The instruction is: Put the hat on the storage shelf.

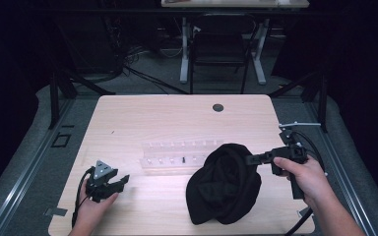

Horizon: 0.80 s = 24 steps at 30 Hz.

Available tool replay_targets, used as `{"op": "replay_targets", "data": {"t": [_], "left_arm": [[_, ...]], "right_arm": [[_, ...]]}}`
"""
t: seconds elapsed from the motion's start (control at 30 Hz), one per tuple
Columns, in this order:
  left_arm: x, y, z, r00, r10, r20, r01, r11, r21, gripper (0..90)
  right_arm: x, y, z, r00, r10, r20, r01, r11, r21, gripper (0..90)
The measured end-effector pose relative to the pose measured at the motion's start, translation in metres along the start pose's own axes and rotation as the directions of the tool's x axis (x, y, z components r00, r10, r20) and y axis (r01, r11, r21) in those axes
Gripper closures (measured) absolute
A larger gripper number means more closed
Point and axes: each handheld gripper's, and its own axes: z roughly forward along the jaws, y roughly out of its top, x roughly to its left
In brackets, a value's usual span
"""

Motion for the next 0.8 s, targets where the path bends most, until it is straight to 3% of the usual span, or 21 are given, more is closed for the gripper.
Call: {"op": "replay_targets", "data": {"t": [0.5, 0.8], "left_arm": [[0.0, 0.0, 0.0, 1.0, -0.004, -0.001, 0.004, 1.0, -0.001, 47.5], [0.0, 0.0, 0.0, 1.0, -0.003, 0.0, 0.003, 1.0, -0.001, 47.5]], "right_arm": [[0.023, 0.008, -0.009, 0.9985, -0.046, -0.032, 0.044, 0.998, -0.04, 88.2], [0.033, 0.013, -0.02, 0.9979, -0.062, -0.016, 0.061, 0.995, -0.077, 88.2]]}}
